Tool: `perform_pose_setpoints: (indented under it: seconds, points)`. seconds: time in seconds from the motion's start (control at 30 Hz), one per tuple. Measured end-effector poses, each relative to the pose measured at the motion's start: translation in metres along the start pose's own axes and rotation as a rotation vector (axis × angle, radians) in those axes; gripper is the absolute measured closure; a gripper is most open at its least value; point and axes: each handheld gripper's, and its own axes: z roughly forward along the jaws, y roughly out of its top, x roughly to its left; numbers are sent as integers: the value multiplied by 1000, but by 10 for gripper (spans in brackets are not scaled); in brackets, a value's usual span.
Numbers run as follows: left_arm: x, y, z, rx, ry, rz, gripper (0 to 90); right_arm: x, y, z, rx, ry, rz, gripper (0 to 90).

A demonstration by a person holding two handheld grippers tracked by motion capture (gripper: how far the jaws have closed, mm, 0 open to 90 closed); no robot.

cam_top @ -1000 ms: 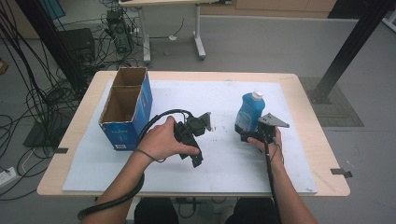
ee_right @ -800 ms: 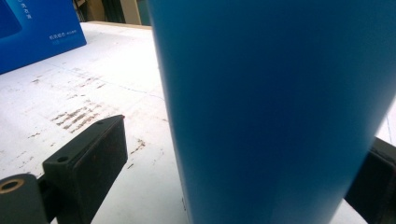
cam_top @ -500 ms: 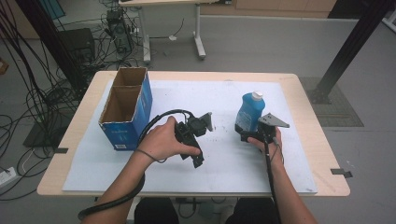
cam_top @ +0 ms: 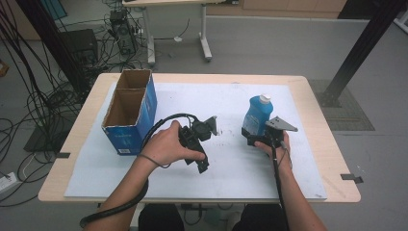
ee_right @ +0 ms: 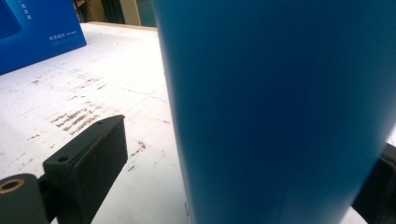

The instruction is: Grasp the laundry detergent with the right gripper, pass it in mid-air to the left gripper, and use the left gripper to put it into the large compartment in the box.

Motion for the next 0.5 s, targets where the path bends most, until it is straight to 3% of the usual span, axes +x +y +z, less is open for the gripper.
perform_pose_setpoints:
  seconds: [0.5]
  points:
    - [0,-1,-1,-1,-3,3,90,1,1,2,2,-3,5,52]
